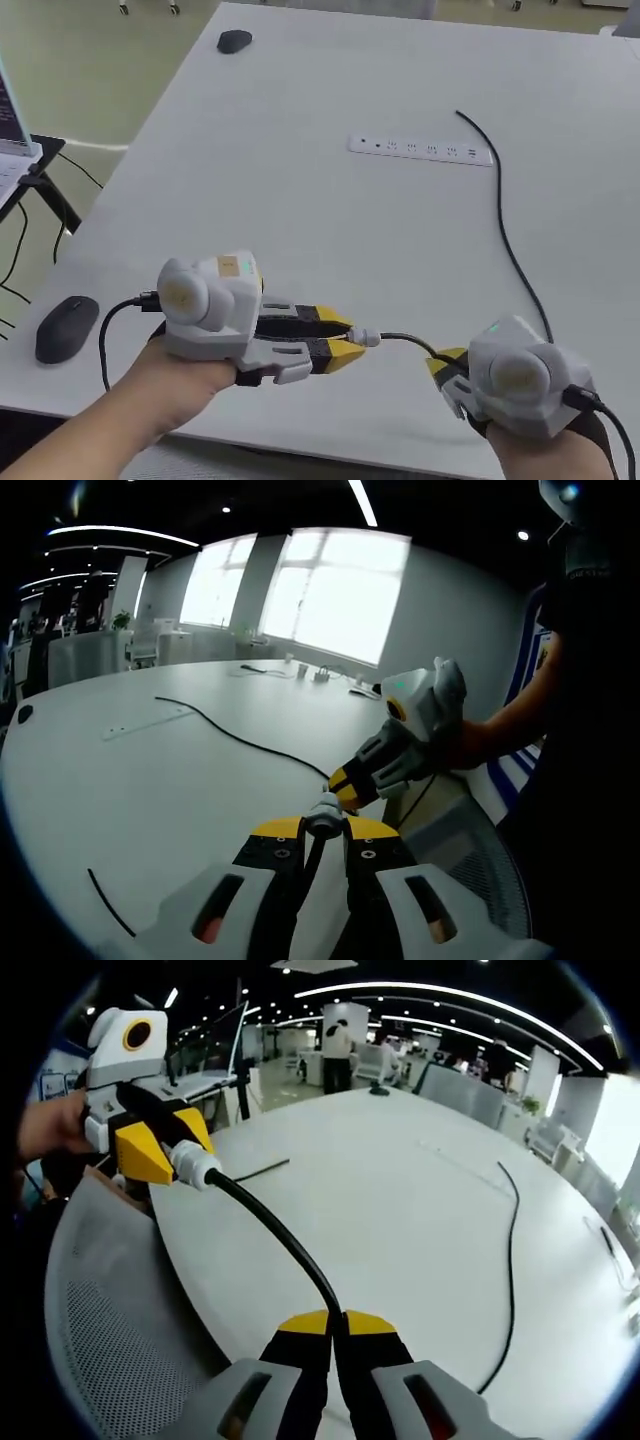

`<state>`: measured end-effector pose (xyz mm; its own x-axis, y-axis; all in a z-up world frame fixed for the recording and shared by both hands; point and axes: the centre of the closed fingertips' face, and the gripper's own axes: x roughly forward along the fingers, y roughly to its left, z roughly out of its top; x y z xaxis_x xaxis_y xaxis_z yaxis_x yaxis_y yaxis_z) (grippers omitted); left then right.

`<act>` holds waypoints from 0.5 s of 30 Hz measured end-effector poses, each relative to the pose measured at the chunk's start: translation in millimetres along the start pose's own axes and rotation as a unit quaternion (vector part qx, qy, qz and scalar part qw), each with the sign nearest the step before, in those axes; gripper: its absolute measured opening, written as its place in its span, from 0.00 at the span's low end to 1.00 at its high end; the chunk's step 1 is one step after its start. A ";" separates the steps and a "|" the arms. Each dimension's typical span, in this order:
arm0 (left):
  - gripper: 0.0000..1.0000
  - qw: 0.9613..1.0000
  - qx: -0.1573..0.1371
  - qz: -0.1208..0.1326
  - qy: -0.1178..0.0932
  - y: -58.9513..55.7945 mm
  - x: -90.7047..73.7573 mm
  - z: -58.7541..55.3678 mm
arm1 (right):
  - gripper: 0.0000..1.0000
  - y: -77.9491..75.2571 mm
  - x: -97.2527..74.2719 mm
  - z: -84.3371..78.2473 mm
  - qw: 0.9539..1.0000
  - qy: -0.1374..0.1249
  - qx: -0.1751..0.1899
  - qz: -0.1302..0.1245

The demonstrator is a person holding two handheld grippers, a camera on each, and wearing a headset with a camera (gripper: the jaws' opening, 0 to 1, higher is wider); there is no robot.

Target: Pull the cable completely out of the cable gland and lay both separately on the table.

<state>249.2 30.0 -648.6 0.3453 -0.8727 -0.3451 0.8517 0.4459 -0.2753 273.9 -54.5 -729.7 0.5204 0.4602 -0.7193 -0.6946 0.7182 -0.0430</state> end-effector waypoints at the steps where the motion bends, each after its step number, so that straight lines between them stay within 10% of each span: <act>1: 0.15 1.000 0.000 0.000 0.001 -0.3 -0.1 -0.5 | 0.00 0.4 -0.3 1.1 1.000 -0.003 0.000 0.000; 15: 0.15 1.000 -0.002 0.002 -0.001 0.1 -2.0 2.0 | 0.00 -1.1 -4.3 6.0 1.000 -0.019 -0.007 0.001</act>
<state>249.4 31.5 -646.2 0.3496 -0.8713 -0.3443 0.8484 0.4503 -0.2781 275.4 -54.1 -722.4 0.5373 0.4814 -0.6925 -0.7026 0.7097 -0.0517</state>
